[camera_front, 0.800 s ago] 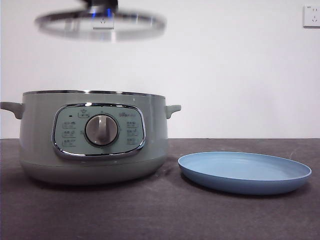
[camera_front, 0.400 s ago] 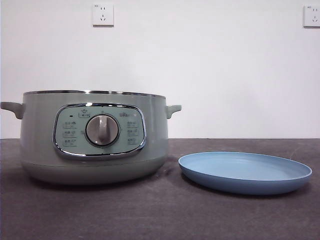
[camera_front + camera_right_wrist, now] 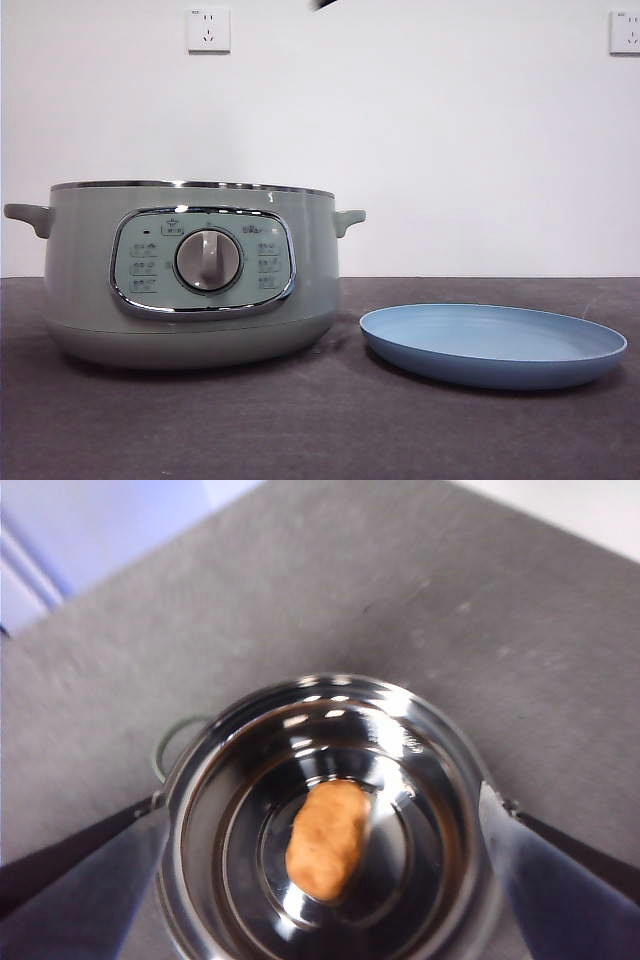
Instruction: Take the potato out from the steamer,put the potato on the plate,close the lid
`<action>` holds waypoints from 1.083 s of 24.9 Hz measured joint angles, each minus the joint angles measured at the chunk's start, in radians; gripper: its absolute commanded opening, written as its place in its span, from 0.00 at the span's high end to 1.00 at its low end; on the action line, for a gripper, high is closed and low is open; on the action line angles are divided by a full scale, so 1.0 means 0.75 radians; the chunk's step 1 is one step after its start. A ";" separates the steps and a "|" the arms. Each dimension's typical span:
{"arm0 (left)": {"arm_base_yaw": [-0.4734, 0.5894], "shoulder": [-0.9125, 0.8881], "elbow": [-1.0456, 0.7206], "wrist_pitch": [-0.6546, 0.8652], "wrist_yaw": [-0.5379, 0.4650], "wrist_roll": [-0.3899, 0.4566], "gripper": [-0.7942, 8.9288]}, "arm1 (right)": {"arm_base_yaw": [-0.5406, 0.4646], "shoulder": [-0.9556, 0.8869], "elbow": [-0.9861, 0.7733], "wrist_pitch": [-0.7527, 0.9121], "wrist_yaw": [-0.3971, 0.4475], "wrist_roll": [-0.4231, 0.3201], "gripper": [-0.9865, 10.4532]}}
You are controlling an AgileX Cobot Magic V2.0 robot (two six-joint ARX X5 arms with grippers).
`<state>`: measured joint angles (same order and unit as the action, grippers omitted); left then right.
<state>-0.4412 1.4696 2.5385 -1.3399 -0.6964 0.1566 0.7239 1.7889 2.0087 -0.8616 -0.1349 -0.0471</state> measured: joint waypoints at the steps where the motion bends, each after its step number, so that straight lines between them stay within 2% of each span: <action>1: 0.000 0.000 0.000 0.000 0.001 0.000 0.93 | 0.026 0.049 0.037 -0.010 0.026 -0.011 0.37; 7: 0.000 0.001 0.000 0.000 0.003 0.000 0.93 | 0.119 0.306 0.120 -0.019 0.181 -0.061 0.37; 14: 0.000 0.001 -0.001 0.000 0.006 -0.001 0.93 | 0.124 0.519 0.122 -0.047 0.175 -0.068 0.40; 17: 0.000 0.001 -0.001 0.000 0.007 -0.001 0.93 | 0.123 0.580 0.122 -0.047 0.110 -0.068 0.40; 18: 0.000 0.001 -0.001 0.000 0.008 -0.001 0.93 | 0.123 0.600 0.122 -0.047 0.110 -0.068 0.43; 19: 0.000 0.001 -0.001 0.000 0.007 -0.001 0.93 | 0.123 0.615 0.122 -0.048 0.110 -0.068 0.51; 20: 0.000 0.001 -0.001 0.000 0.007 -0.001 0.93 | 0.123 0.623 0.122 -0.048 0.110 -0.067 0.63; 21: 0.000 0.001 -0.001 0.000 0.008 -0.001 0.93 | 0.120 0.625 0.122 -0.047 0.110 -0.067 0.83; 22: 0.000 0.001 -0.001 0.000 0.009 -0.001 0.93 | 0.117 0.626 0.122 -0.043 0.110 -0.074 0.92; 27: 0.000 0.001 -0.001 0.000 0.010 -0.001 0.93 | 0.101 0.625 0.138 -0.064 0.110 -0.093 0.92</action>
<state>-0.4412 1.4700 2.5381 -1.3399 -0.6891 0.1562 0.7998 2.2578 2.1120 -0.9092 -0.0521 -0.1165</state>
